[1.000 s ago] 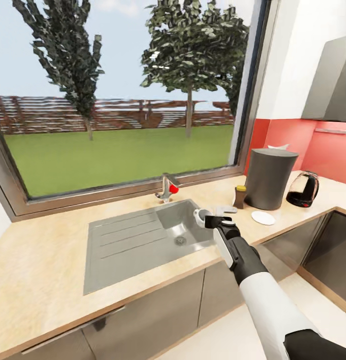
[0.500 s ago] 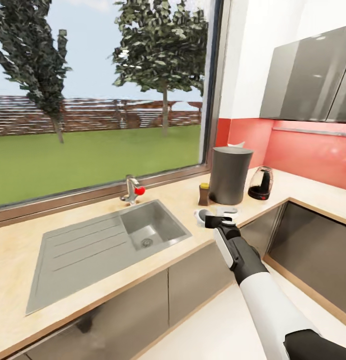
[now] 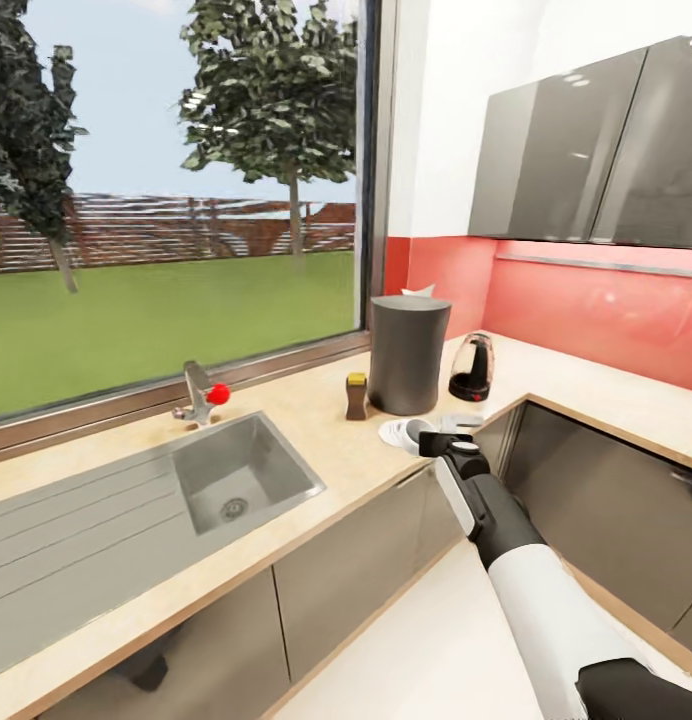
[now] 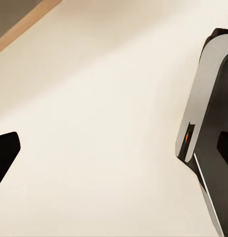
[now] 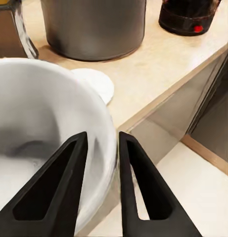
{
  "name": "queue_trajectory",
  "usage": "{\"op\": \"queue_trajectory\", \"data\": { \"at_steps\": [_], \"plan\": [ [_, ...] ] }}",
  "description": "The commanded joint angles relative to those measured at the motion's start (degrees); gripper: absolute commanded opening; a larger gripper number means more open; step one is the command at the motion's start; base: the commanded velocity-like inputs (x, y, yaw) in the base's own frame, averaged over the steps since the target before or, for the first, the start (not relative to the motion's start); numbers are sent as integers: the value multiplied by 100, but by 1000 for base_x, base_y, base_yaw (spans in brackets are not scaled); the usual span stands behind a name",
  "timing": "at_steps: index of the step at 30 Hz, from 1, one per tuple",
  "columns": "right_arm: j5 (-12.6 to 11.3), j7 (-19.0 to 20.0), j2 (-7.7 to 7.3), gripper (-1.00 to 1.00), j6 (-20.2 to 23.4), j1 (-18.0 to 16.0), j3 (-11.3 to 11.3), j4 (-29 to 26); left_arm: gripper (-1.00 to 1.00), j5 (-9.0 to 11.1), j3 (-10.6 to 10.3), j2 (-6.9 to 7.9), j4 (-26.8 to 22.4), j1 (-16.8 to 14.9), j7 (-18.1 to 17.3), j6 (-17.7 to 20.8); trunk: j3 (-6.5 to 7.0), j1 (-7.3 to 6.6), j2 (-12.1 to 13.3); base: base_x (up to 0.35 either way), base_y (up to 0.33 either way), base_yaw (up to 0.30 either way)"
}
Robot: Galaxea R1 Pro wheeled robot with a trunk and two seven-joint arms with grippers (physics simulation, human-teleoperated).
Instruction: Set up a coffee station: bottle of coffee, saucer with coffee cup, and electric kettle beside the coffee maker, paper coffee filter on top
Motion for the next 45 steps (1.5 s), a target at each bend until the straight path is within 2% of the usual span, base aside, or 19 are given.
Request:
{"op": "queue_trajectory", "data": {
  "at_steps": [1,3,7,23,35,45],
  "plan": [
    [-77,-42,-25,-100,9,-5,19,-6,100,-59,41,-2,-7,-4,8,21,-13,6,-12,264,-177,-13],
    [-80,-37,-84,-100,7,-4,20,-4,100,-59,40,-3,-5,-4,6,16,-13,6,-12,274,-165,-6],
    [-80,-39,-105,-100,6,-4,26,-8,100,-59,48,-10,-7,-4,6,16,-13,6,-12,281,-155,-1],
    [-97,-44,-69,-100,6,-4,37,-65,100,-59,52,-11,2,-4,0,23,-13,6,-12,284,-169,0],
    [-105,-43,-37,-100,19,-4,55,-15,100,-51,48,-31,152,-4,-6,32,-15,6,-12,33,-18,8],
    [-96,-44,-43,-100,25,-4,47,137,100,-52,34,-33,287,-4,-1,33,-47,6,-12,31,0,202]
  ]
}}
